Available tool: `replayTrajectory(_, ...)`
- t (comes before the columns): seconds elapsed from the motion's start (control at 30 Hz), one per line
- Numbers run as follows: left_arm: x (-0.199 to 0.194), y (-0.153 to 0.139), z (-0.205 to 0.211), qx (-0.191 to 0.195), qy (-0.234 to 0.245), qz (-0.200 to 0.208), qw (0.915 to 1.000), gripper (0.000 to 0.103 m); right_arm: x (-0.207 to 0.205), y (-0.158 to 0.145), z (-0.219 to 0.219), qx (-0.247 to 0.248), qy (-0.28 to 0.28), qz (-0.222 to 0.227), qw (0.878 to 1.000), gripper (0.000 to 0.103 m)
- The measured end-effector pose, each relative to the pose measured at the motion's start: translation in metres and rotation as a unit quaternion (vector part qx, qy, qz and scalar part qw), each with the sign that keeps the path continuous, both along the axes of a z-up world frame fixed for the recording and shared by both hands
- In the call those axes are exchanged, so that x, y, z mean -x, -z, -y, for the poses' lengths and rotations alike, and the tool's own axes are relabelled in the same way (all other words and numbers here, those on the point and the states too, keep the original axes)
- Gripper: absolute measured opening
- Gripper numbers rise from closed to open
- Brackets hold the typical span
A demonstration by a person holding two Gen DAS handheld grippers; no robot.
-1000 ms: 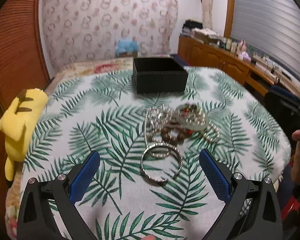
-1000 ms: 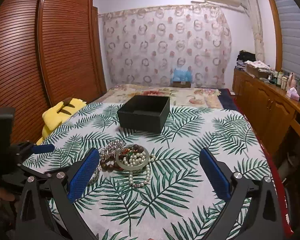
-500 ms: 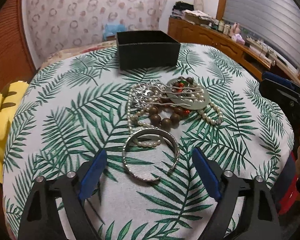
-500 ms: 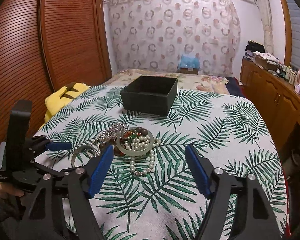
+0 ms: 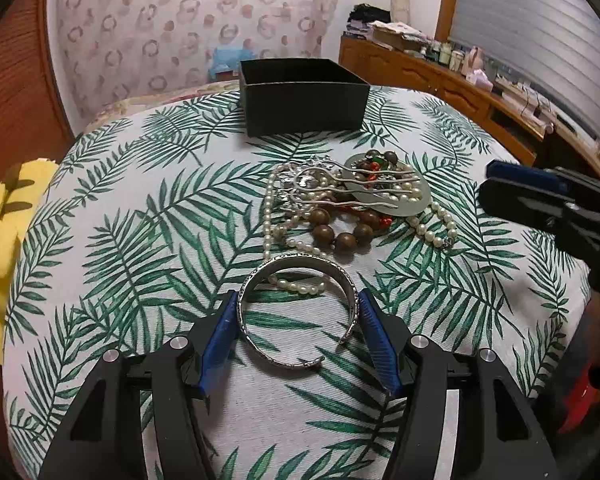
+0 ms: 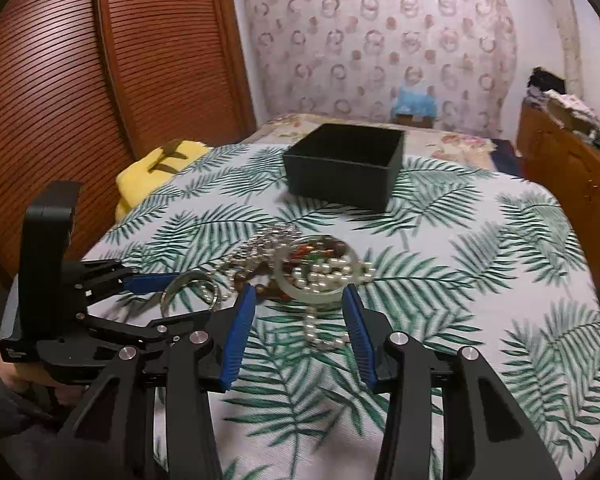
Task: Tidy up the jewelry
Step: 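Lift the silver bangle with the left gripper while the right gripper grasps the silver hair comb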
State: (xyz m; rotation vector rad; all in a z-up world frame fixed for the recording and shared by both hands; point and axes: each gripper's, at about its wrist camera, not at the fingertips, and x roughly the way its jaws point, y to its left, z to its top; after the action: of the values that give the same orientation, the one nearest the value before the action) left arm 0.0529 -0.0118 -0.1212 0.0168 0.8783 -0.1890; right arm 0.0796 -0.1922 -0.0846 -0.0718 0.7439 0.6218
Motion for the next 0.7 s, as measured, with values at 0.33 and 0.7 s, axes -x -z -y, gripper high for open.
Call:
replayTrajectory(0.33, 0.004, -0.013, -0.025, 0.015, -0.026, 0.025, 0.9992, 0.057, -0.026, 0.012, -0.023, -0.021, -0.018, -0.052, 0.998, 0.044)
replayTrajectory(0.7, 0.007, -0.017, -0.031, 0.018, -0.031, 0.036, 0.9987, 0.057, -0.047, 0.021, -0.034, -0.044, -0.015, -0.093, 0.995, 0.039)
